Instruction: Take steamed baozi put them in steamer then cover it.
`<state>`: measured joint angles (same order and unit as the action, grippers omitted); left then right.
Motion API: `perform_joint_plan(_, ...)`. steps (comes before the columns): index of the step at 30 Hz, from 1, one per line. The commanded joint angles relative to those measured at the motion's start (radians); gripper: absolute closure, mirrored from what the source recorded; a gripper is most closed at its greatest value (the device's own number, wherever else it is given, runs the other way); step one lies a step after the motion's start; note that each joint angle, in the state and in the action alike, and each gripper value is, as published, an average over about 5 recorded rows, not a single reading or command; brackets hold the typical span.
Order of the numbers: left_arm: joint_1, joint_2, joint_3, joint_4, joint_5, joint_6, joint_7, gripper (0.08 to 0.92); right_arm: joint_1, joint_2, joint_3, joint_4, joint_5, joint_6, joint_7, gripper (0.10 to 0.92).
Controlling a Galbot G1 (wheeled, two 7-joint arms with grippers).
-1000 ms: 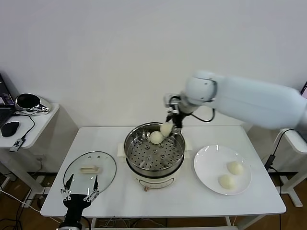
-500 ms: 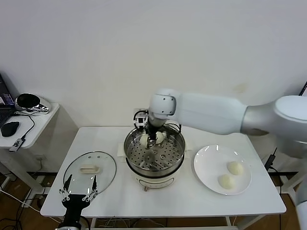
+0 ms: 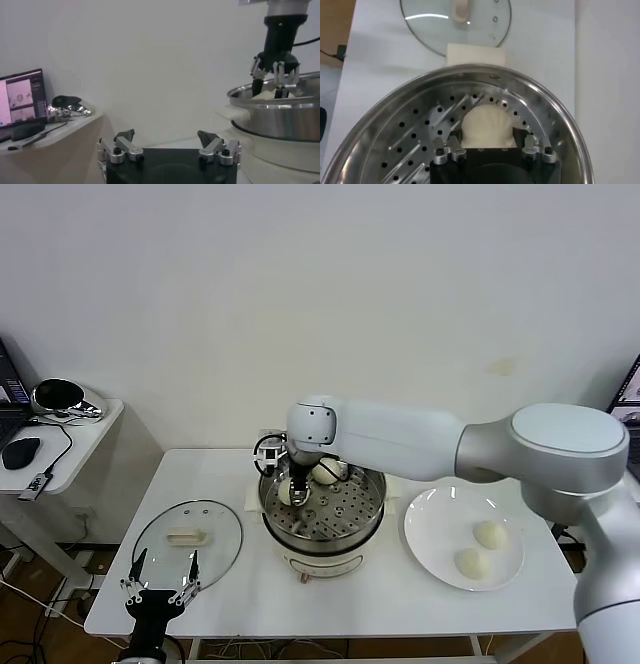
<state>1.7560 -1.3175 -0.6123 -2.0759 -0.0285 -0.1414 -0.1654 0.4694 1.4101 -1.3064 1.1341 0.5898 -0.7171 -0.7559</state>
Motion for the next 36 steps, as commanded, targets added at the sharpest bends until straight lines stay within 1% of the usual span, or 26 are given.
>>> perform_joint_plan(1,0.001,0.001,0.000,-0.001,0.000,0.000,0.000,0.177,-0.005,0.015,0.010,-0.027,-0.009,-0.008,-0.010,0.245)
perform_joint_plan(4,0.000,0.003,0.001,-0.001,0.000,0.000,0.000,0.177,0.055,-0.041,0.018,0.042,-0.002,-0.004,-0.078,0.209)
perform_joint_plan(6,-0.001,0.004,0.002,-0.002,0.001,0.000,0.001,0.177,0.110,-0.095,0.018,0.102,0.002,0.003,-0.124,0.204)
perform_joint_plan(10,-0.004,0.009,0.005,-0.001,0.001,0.001,0.001,0.177,0.214,-0.252,0.006,0.239,-0.012,0.035,-0.218,0.203)
perform_joint_plan(16,-0.007,0.016,0.015,-0.004,0.006,0.003,0.002,0.177,0.316,-0.557,-0.056,0.426,-0.160,0.162,-0.380,0.203)
perform_joint_plan(20,-0.005,0.017,0.029,-0.007,0.020,0.004,0.002,0.177,0.316,-0.746,-0.057,0.502,-0.286,0.278,-0.461,0.203)
perform_joint_plan(23,-0.003,0.016,0.041,-0.009,0.033,0.004,0.002,0.177,0.296,-0.866,-0.063,0.531,-0.374,0.349,-0.480,0.203)
perform_joint_plan(27,-0.001,0.013,0.054,-0.012,0.047,0.005,0.001,0.177,0.237,-0.969,-0.069,0.563,-0.467,0.392,-0.461,0.203)
perform_joint_plan(31,0.001,0.005,0.058,-0.017,0.057,0.007,0.001,0.177,0.123,-1.028,-0.056,0.572,-0.560,0.419,-0.418,0.203)
perform_joint_plan(36,0.010,-0.005,0.055,-0.021,0.067,0.009,0.000,0.177,-0.123,-1.062,0.099,0.535,-0.648,0.438,-0.385,0.203)
